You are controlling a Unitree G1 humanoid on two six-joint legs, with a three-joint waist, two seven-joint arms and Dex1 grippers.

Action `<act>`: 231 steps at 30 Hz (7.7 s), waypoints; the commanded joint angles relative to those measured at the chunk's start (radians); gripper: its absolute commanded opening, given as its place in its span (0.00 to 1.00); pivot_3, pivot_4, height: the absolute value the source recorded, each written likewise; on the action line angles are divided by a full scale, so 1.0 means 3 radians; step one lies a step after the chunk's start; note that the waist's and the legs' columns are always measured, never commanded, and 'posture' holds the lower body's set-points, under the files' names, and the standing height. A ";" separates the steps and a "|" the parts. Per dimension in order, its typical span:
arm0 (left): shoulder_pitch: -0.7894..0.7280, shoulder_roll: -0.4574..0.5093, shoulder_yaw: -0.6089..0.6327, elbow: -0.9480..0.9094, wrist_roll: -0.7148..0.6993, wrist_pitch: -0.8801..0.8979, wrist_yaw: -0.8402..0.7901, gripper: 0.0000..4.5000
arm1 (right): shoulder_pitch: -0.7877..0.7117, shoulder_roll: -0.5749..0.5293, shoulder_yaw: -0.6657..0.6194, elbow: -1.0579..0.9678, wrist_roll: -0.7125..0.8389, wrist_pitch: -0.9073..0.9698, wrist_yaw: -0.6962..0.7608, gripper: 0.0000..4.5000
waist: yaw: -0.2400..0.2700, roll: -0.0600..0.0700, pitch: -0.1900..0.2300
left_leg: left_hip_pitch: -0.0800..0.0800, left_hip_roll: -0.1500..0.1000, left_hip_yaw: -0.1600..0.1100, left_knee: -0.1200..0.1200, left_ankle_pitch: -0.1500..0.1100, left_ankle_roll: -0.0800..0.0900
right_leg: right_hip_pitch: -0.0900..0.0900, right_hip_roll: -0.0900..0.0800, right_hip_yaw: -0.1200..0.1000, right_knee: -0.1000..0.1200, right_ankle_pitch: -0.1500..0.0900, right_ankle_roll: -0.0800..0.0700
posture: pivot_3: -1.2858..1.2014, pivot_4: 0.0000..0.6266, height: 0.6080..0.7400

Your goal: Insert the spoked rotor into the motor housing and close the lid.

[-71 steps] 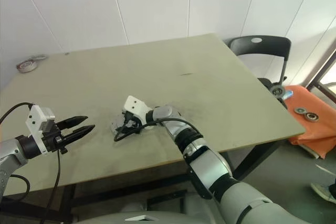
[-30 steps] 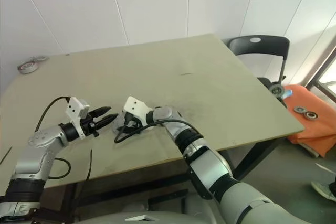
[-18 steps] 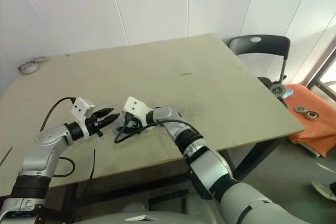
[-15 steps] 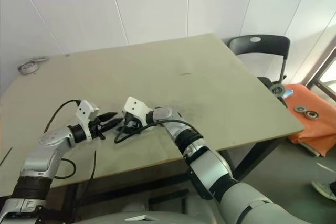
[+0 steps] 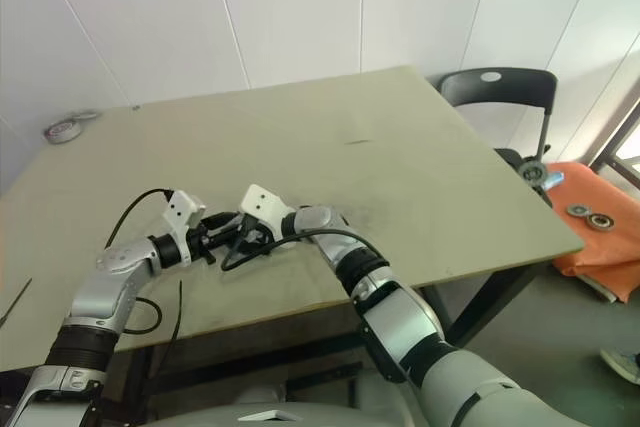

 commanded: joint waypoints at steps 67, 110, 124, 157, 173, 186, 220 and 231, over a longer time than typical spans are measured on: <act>0.0187 0.0289 -0.0422 -0.0010 0.0249 0.0349 -0.0226 0.42 | -0.0222 -0.0137 -0.0132 0.0469 -0.0074 0.0420 0.0402 0.73 | 0.0011 0.0029 -0.0026 | 0.0007 -0.0051 -0.0083 -0.0052 0.0000 0.0001 | 0.0026 -0.0055 -0.0070 -0.0046 0.0017 0.0027 | 0.52 0.00 1.00; 0.0230 0.0432 0.0442 -0.1053 -0.0718 0.0802 -0.0263 0.41 | -0.0233 -0.0063 -0.0050 0.0457 -0.0175 0.0335 0.0494 1.00 | 0.0056 -0.0001 -0.0014 | -0.0012 -0.0052 -0.0085 -0.0072 0.0004 0.0007 | -0.0007 -0.0048 -0.0060 -0.0038 0.0021 0.0031 | 0.52 0.00 1.00; 0.0303 0.0758 0.1126 -0.1085 -0.0954 0.0919 -0.0137 0.41 | -0.0253 -0.0038 -0.0007 0.0499 -0.0216 0.0265 0.0433 0.73 | 0.0001 -0.0015 0.0000 | -0.0011 -0.0053 -0.0085 -0.0070 0.0004 0.0006 | -0.0008 -0.0049 -0.0059 -0.0038 0.0019 0.0026 | 0.52 0.00 1.00; 0.0819 0.0649 0.0959 -0.1477 -0.0957 0.0934 0.0010 0.41 | -0.0235 -0.0041 0.0120 0.0604 -0.0317 0.0151 0.0332 0.73 | -0.0001 -0.0016 0.0005 | -0.0001 -0.0054 -0.0084 -0.0068 0.0003 0.0005 | -0.0005 -0.0049 -0.0058 -0.0037 0.0021 0.0022 | 0.52 0.00 1.00; 0.0217 0.0167 0.0163 -0.0749 -0.0429 0.0631 0.0157 0.41 | -0.0209 -0.0072 0.0129 0.0581 -0.0301 0.0152 0.0332 0.73 | 0.0002 -0.0017 -0.0005 | 0.0001 -0.0055 -0.0083 -0.0062 0.0004 0.0006 | 0.0000 -0.0047 -0.0057 -0.0029 0.0022 0.0024 | 0.52 0.00 1.00; 0.0250 0.0177 0.0171 -0.0722 -0.0422 0.0642 0.0131 0.00 | -0.0218 -0.0076 0.0125 0.0588 -0.0297 0.0158 0.0315 0.73 | 0.0007 -0.0018 -0.0005 | -0.0001 -0.0055 -0.0083 -0.0056 0.0004 0.0006 | 0.0000 -0.0048 -0.0056 -0.0009 0.0022 0.0024 | 0.52 0.00 1.00; 0.0262 0.0195 -0.0351 -0.0055 0.0156 0.0377 0.0091 0.00 | -0.0213 -0.0079 0.0109 0.0584 -0.0297 0.0176 0.0246 0.73 | 0.0063 0.0016 -0.0049 | 0.0040 -0.0058 -0.0082 -0.0051 0.0003 0.0004 | 0.0029 -0.0050 -0.0054 -0.0002 0.0018 0.0019 | 0.52 0.00 1.00; 0.0297 0.0205 -0.0325 -0.0126 0.0132 0.0391 0.0075 0.00 | -0.0215 -0.0082 0.0079 0.0570 -0.0275 0.0171 0.0292 0.73 | 0.0072 0.0016 -0.0048 | 0.0053 -0.0058 -0.0082 -0.0053 -0.0003 -0.0005 | 0.0043 -0.0051 -0.0055 -0.0006 0.0014 0.0016 | 0.52 0.00 1.00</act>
